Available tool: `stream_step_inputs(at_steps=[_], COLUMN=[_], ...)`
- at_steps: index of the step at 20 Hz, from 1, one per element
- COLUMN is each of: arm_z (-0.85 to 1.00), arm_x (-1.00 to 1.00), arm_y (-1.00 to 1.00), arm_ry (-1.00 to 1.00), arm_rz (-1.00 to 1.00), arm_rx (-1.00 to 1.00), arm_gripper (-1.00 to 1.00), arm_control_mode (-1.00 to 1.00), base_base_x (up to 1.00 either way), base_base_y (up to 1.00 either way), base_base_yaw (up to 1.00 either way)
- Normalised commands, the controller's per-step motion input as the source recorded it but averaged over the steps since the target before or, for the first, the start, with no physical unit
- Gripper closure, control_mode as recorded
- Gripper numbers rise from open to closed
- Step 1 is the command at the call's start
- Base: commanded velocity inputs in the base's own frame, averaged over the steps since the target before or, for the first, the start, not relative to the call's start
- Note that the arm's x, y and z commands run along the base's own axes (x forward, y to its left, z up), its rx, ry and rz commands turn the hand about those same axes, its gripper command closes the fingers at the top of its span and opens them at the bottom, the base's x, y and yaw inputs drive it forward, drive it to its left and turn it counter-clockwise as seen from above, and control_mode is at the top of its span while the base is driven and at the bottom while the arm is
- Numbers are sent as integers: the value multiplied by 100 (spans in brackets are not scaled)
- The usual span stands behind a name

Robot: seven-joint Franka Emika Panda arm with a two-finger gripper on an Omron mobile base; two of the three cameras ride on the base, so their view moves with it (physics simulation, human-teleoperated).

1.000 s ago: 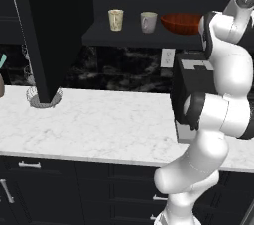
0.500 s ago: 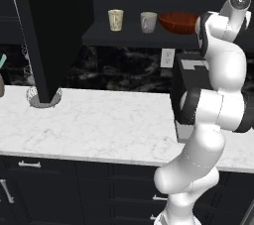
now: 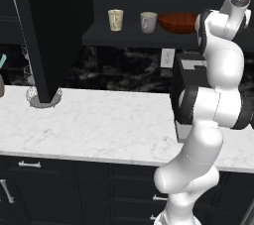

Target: Gather all objects into one cabinet and sort the glasses and bowls to opposite sides.

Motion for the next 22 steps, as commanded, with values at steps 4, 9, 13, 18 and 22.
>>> stream_step_inputs(at_steps=[4,9,13,18,22], arm_z=[-12,-4,0,-7,-21], arm_x=[0,0,-18,-100,-100], arm_y=[0,-7,-2,15,66], arm_ry=[0,0,-2,-6,-10], arm_rz=[-2,-1,0,0,0], arm_rx=[0,0,2,3,0], arm_gripper=[100,100,100,100,100], arm_control_mode=[-100,-100,-100,-100,-100], base_base_x=[0,0,0,0,0], base_base_y=[0,0,0,0,0], base_base_yaw=[0,0,0,0,0])
